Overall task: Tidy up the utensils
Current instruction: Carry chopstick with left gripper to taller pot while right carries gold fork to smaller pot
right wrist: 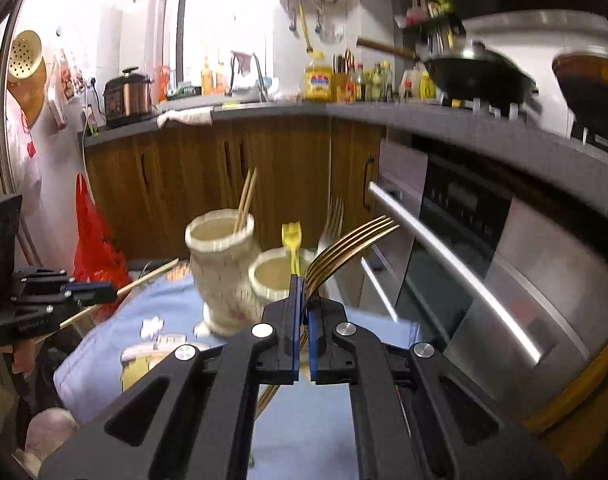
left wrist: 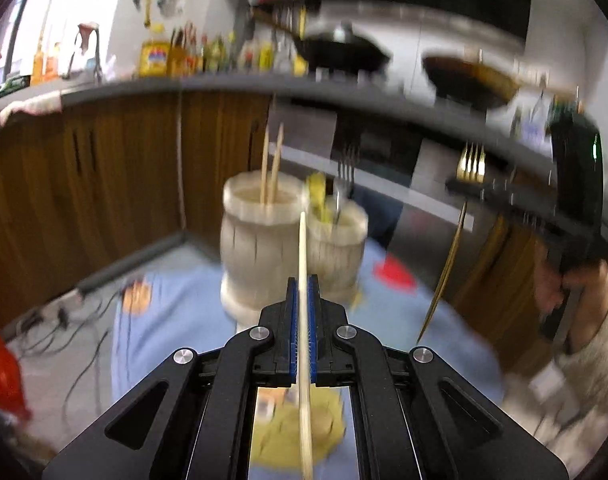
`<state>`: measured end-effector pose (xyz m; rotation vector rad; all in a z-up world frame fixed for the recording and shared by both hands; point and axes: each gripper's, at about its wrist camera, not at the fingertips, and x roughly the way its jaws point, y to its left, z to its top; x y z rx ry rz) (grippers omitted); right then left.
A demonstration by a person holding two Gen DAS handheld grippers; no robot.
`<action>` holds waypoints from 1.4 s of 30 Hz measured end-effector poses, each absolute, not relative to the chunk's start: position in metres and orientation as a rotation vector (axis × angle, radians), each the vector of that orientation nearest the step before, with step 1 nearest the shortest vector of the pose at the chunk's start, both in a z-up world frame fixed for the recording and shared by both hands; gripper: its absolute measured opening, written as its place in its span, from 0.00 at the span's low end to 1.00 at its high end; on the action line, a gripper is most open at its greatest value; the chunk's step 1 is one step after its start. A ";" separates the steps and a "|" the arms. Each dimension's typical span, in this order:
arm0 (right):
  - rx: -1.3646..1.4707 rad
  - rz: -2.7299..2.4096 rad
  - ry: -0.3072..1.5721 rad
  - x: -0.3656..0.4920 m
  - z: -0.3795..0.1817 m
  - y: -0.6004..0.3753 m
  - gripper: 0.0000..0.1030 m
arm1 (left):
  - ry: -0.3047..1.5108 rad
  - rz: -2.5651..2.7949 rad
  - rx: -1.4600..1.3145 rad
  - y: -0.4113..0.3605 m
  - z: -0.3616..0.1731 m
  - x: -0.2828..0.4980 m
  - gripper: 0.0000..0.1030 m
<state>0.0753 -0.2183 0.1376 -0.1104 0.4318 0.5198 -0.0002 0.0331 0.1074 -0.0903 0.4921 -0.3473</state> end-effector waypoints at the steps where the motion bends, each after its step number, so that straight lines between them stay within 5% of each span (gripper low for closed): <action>1: -0.109 0.516 0.407 0.079 0.147 -0.216 0.03 | 0.461 -0.355 -0.117 0.035 0.114 0.006 0.05; 11: -0.053 0.441 0.284 0.135 0.197 -0.194 0.03 | 0.168 -0.356 -0.307 0.039 0.146 0.102 0.05; 29: -0.046 0.393 0.315 0.186 0.157 -0.181 0.03 | -0.006 -0.272 -0.341 0.036 0.106 0.154 0.05; 42: -0.042 0.412 0.330 0.185 0.148 -0.178 0.03 | 0.049 -0.295 -0.341 0.039 0.095 0.157 0.05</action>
